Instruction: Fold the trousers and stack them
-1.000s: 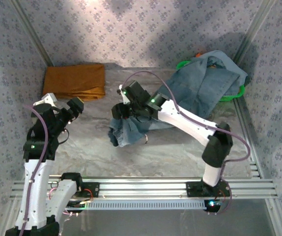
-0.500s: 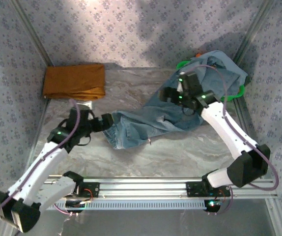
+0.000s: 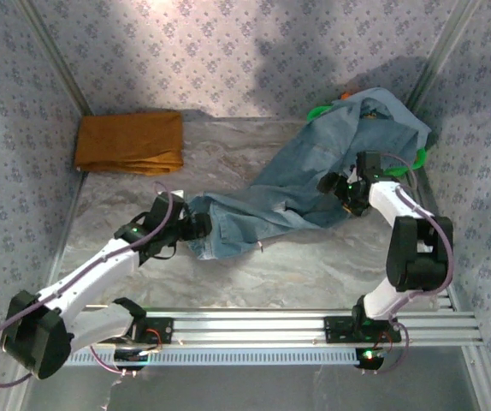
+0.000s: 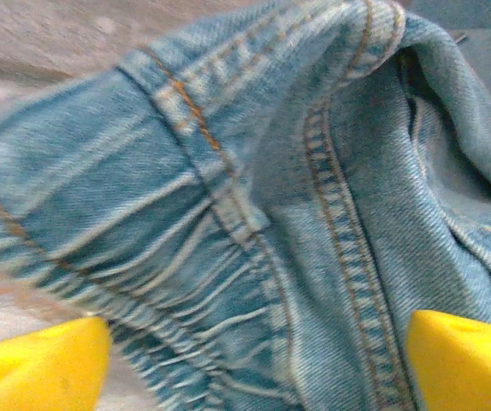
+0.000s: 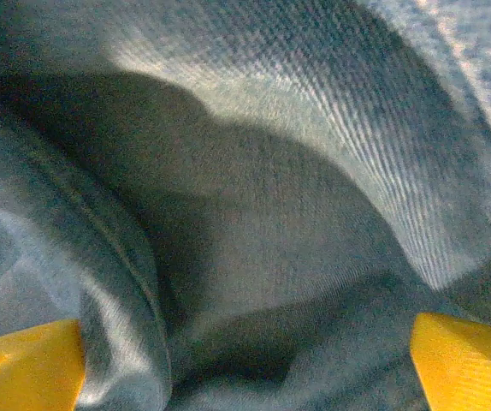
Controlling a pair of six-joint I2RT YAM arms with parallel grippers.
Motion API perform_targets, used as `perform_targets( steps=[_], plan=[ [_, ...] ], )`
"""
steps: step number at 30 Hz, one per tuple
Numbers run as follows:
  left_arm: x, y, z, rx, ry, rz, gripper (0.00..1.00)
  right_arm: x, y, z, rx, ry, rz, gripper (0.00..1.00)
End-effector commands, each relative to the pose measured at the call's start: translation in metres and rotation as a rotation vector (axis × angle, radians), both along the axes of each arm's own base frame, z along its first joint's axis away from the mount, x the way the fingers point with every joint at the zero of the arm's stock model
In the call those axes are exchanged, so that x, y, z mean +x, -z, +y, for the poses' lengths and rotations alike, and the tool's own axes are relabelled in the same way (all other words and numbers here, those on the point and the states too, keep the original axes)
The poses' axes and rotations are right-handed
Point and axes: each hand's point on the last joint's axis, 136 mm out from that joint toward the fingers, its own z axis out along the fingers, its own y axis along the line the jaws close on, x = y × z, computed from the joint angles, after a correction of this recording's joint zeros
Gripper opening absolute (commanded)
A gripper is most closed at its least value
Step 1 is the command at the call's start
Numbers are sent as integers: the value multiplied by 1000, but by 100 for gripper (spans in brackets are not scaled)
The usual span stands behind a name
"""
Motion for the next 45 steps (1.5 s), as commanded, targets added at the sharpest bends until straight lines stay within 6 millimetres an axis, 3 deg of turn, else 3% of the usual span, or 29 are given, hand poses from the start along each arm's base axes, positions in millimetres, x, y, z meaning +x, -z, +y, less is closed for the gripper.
perform_targets(
  steps=[1,4,6,8,12,13,14,19,23,27,30,34,35,37,39,41,43,44,45],
  plan=[
    [4,3,-28,-128,55,0,78,19,8,10,105,-22,-51,90],
    [3,10,-40,-174,84,29,74,26,12,17,144,-47,-64,79],
    [3,14,-42,-165,89,28,67,29,13,20,153,-59,-69,65],
    [4,21,-40,-146,82,29,48,29,14,22,154,-68,-63,43],
    [5,30,-35,-103,78,35,8,28,12,26,153,-90,-56,13],
    [5,29,-32,-86,74,32,0,26,9,25,144,-87,-60,6],
    [5,26,-29,-71,65,25,0,25,3,25,139,-86,-72,0],
    [10,-7,2,2,-39,-68,0,14,-45,34,89,-92,-173,0],
    [16,-45,30,0,-118,-131,0,0,-93,56,63,-133,-270,0],
    [21,-68,60,-14,-198,-162,0,-17,-128,70,21,-156,-342,0],
    [21,-78,69,-26,-210,-171,0,-29,-128,47,-75,-79,-328,0],
    [20,-76,66,-32,-201,-156,0,-54,-100,-8,-166,115,-242,0],
    [20,-74,66,-37,-202,-152,0,-61,-88,-16,-164,144,-204,8],
    [20,-67,61,-56,-190,-137,0,-72,-64,-21,-155,149,-128,55],
    [19,-58,48,-93,-144,-102,3,-81,-48,-31,-196,165,-84,76],
    [15,-47,37,-90,-116,-64,41,-85,-39,-45,-240,208,-70,93],
    [12,-35,23,-74,-76,-47,78,-84,-29,-57,-219,246,-50,99],
    [11,-29,17,-62,-62,-39,92,-80,-25,-58,-195,228,-53,100],
    [11,-23,10,-60,-43,-34,99,-75,-19,-61,-178,227,-51,100]
  ],
)
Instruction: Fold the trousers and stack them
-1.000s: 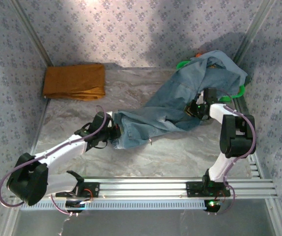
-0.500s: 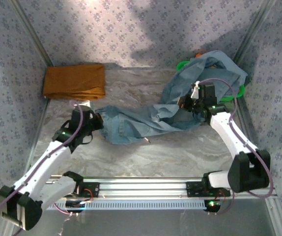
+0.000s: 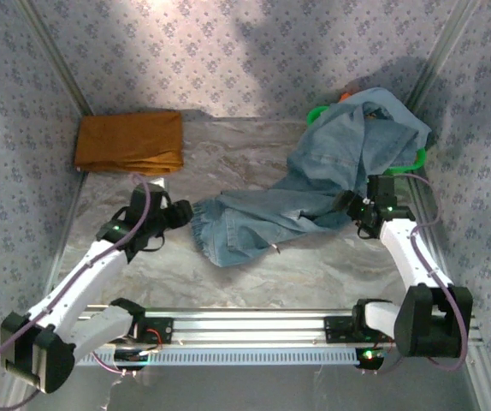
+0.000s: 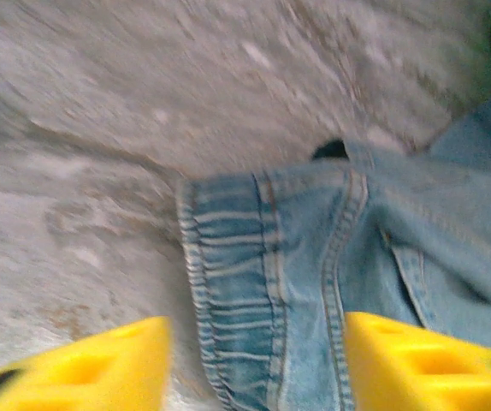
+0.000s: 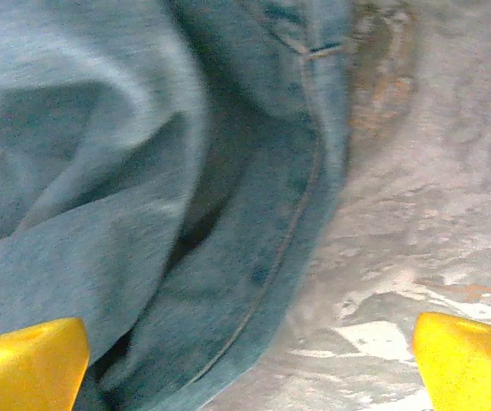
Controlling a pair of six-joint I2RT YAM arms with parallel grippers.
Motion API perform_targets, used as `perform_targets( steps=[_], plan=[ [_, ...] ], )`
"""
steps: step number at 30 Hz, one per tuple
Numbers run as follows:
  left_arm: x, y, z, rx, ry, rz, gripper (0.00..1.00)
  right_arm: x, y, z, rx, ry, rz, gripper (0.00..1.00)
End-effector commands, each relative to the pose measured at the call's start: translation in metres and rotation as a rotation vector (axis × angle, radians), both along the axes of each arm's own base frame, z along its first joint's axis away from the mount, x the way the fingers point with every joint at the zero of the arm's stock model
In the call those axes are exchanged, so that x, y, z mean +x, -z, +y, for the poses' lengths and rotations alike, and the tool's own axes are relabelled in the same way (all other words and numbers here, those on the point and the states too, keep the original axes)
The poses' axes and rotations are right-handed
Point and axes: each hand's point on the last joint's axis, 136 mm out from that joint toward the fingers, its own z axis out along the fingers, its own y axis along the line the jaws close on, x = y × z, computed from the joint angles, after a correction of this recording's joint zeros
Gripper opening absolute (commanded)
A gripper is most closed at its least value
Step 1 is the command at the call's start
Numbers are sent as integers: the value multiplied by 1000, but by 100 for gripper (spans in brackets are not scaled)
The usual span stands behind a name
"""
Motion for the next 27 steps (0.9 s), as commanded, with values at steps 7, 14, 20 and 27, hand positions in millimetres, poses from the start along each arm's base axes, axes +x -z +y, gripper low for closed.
perform_targets(
  steps=[7,14,20,27],
  plan=[
    [37,56,-36,9,57,21,100,58,33,-12,173,-15,-106,99],
    [80,90,-59,-63,103,27,86,93,35,6,243,-135,-211,90],
    [89,115,-54,-105,96,89,6,108,29,14,264,-187,-217,18],
    [91,45,-34,-36,65,-16,0,90,-68,36,90,-257,-352,0]
  ],
)
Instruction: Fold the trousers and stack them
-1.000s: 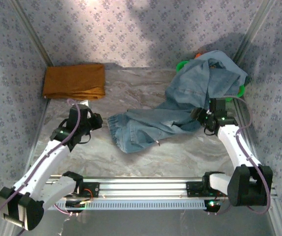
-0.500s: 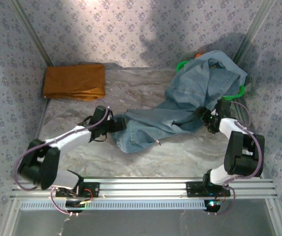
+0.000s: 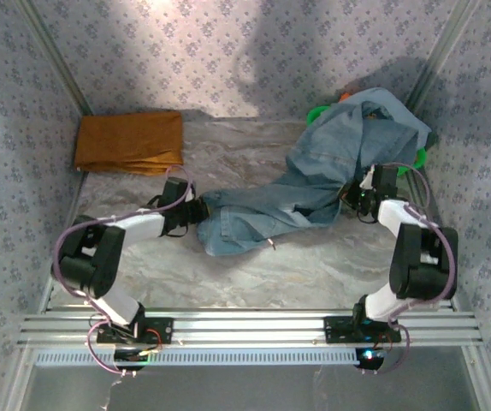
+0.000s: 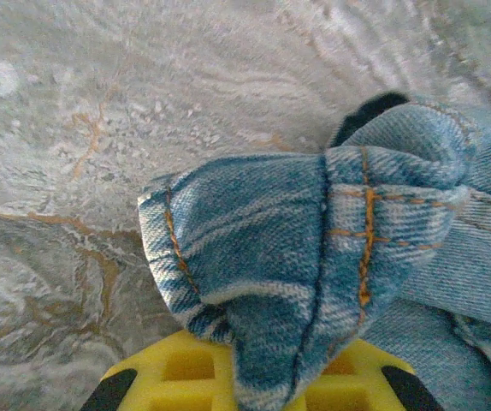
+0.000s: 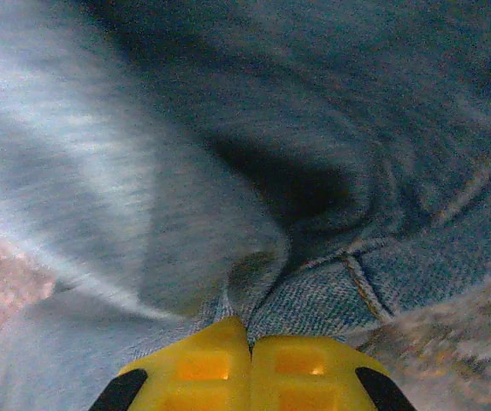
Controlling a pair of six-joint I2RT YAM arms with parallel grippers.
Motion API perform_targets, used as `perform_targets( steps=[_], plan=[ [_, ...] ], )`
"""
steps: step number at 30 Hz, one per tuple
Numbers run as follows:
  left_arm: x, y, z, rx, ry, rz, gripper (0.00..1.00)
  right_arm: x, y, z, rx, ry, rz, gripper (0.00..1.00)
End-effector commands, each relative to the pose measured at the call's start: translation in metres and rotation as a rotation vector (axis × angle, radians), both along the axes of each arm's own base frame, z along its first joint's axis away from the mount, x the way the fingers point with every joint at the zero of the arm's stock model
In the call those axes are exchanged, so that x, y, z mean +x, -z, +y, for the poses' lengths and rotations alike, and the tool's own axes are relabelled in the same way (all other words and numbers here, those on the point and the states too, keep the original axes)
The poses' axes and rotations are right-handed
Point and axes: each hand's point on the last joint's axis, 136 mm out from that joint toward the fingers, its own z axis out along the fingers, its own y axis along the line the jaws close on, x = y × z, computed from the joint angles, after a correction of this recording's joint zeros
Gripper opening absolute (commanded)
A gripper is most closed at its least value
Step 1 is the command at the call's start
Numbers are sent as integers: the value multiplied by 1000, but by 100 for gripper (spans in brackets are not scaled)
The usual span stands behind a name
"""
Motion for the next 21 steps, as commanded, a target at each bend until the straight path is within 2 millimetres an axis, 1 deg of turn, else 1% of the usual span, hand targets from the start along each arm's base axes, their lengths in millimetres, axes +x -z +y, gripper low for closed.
perform_targets(
  steps=[1,3,4,6,8,9,12,15,18,21],
  plan=[
    [15,-68,13,35,-37,-131,0,3,-91,15,-113,-45,-189,0],
    [20,-100,27,50,-80,-163,0,1,-135,25,-147,-54,-261,0],
    [22,-112,34,52,-106,-170,0,0,-155,31,-158,-63,-300,0],
    [27,-143,56,44,-179,-198,0,-5,-201,49,-193,-93,-393,0],
    [29,-170,79,43,-252,-238,0,-15,-248,72,-236,-126,-499,0],
    [29,-184,91,42,-291,-260,0,-21,-268,82,-251,-137,-544,0],
    [24,-220,122,32,-364,-300,0,-42,-318,106,-288,-170,-665,0],
    [11,-255,142,27,-393,-349,0,-68,-350,120,-345,-191,-754,0],
    [-9,-283,150,42,-398,-398,0,-93,-366,123,-352,-201,-804,0],
    [-31,-296,151,43,-389,-415,0,-122,-371,128,-360,-238,-840,0]
  ],
)
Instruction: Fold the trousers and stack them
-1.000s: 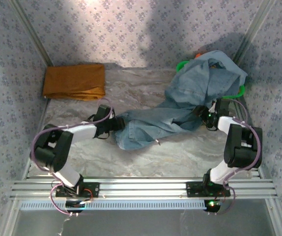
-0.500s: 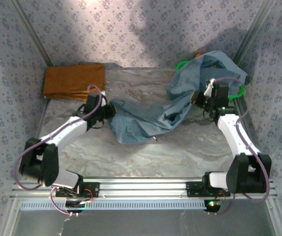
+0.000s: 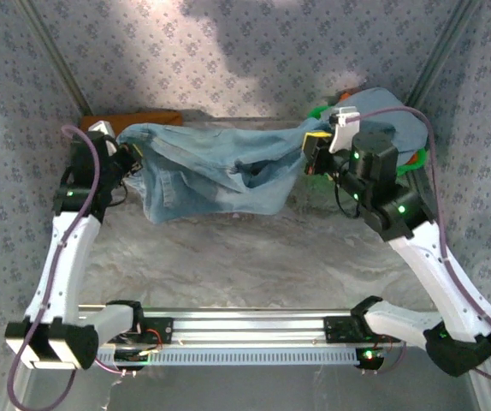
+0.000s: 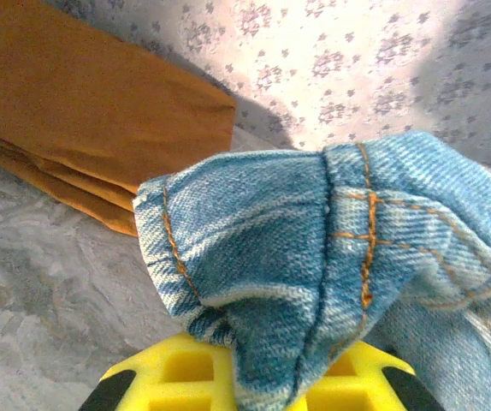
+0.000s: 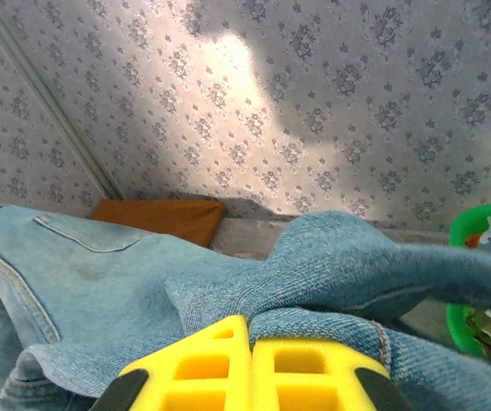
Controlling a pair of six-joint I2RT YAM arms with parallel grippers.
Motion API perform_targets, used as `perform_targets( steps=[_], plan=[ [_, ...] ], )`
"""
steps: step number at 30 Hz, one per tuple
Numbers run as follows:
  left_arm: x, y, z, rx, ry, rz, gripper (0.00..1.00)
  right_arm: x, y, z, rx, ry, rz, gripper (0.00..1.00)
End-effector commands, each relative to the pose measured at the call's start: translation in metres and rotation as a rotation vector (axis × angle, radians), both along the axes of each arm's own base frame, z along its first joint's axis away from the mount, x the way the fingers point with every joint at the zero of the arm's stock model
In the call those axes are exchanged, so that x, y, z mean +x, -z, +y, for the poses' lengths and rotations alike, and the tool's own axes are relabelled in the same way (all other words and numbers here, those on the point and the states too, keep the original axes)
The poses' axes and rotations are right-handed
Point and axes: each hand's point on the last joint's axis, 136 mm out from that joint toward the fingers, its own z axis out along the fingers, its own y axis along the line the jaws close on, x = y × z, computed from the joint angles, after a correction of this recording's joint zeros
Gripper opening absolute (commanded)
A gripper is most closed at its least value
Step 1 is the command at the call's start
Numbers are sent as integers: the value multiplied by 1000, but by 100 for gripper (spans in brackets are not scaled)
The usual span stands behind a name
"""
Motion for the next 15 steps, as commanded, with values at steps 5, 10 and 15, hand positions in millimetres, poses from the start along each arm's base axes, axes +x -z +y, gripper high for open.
perform_targets(
  steps=[5,10,15],
  plan=[
    [-59,-14,15,62,-35,8,0,-55,-12,-15,-37,7,-47,0],
    [-72,57,32,62,-143,183,0,-36,92,13,-105,-39,248,0],
    [-85,109,60,33,-324,271,0,3,182,60,-10,-131,500,0]
  ],
)
